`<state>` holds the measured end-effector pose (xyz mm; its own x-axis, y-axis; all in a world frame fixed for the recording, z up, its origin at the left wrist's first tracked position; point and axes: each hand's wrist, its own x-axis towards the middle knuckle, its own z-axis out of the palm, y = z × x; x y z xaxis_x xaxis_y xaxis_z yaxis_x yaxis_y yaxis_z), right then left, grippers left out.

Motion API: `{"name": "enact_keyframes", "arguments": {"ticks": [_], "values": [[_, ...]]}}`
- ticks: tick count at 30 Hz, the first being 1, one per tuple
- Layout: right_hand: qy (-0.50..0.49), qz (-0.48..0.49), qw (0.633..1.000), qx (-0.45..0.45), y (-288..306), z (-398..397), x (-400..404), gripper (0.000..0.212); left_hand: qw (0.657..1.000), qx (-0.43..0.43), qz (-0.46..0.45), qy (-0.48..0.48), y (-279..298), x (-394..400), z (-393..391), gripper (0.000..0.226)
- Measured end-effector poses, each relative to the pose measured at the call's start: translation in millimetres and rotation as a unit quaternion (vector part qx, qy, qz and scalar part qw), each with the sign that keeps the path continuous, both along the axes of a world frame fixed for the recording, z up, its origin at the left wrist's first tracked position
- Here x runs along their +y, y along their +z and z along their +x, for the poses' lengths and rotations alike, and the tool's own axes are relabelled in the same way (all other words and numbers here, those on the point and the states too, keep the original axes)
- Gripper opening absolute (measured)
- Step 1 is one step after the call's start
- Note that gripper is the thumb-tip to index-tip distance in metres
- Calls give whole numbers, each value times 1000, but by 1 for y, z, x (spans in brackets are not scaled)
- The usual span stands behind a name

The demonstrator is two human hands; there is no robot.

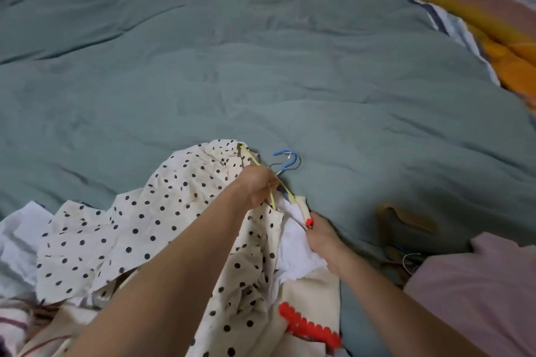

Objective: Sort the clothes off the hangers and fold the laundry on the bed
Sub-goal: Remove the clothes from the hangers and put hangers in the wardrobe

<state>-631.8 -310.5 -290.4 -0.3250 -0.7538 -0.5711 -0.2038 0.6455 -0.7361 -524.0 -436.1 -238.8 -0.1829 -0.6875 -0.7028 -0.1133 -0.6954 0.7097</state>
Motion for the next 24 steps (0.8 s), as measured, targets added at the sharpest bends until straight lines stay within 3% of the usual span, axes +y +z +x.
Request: {"name": "enact_keyframes", "arguments": {"ticks": [4, 6, 7, 8, 11, 12, 16, 21, 24], "values": [[2, -18, 999, -42, -1, -3, 12, 25, 999, -36, 14, -3, -19, 0, -22, 28], [-5, -7, 994, -107, -3, -5, 15, 24, 999, -13, 19, 36, -21, 3, -23, 24], [-9, 4, 990, -143, -6, -6, 16, 39, 998, 5, 18, 54, -21, 3, -22, 22], [-18, 11, 981, -193, -8, -8, 15, 54, 997, 23, 18, 65, -19, 3, -18, 20], [-99, 22, 916, -389, -4, -15, 11, 54, 995, 64, 24, 77, -14, -1, -7, 24], [-127, 28, 901, -414, -2, -19, 9, 60, 995, 53, 26, 75, -13, -1, -6, 26], [-196, 55, 884, -420, 5, -28, 9, 83, 996, -73, 7, 44, -16, -1, -18, 24], [-207, 43, 878, -430, 12, -25, 13, 84, 977, -198, -62, -47, -18, 3, -32, 35], [-201, 40, 876, -437, 20, -23, 14, 82, 990, -105, -57, 80, -18, 10, -40, 27]]}}
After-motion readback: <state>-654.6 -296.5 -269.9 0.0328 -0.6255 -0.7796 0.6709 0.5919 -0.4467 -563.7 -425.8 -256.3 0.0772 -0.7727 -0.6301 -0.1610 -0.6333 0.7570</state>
